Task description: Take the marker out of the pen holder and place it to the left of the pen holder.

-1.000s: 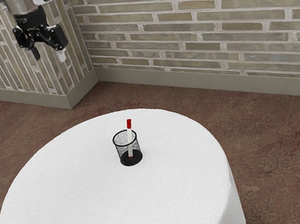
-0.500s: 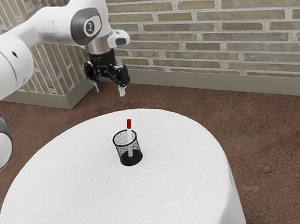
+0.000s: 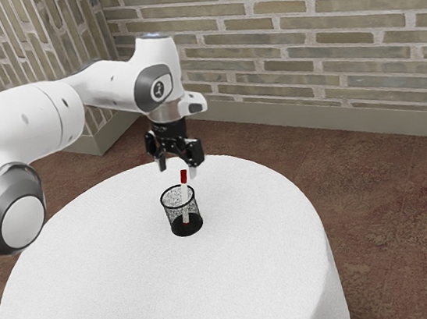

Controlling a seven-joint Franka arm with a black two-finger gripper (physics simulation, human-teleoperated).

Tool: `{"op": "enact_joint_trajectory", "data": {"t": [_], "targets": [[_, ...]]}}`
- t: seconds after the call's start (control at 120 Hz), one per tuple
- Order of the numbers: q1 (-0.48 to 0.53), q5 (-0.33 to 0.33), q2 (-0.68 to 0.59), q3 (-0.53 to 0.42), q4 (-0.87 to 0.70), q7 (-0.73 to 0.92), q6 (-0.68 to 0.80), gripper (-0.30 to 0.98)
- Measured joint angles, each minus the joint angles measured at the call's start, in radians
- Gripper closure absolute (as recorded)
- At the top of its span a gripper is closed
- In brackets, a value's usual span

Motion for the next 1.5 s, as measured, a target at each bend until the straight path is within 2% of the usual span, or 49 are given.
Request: {"op": "enact_joint_trajectory", "data": {"t": [0.233, 0.55, 1.092, 1.333, 1.5], "targets": [[0.003, -0.001, 0.017, -0.001, 0.001, 0.013, -0.006, 0.03], [0.013, -0.001, 0.096, -0.004, 0.104, 0.025, -0.038, 0.08], [0.019, -0.001, 0.109, -0.017, 0.119, 0.036, -0.042, 0.67], [0.018, 0.009, 0.103, -0.016, 0.119, 0.035, -0.040, 0.75], [0.005, 0.026, 0.037, -0.010, 0.104, 0.032, -0.038, 0.77]]}}
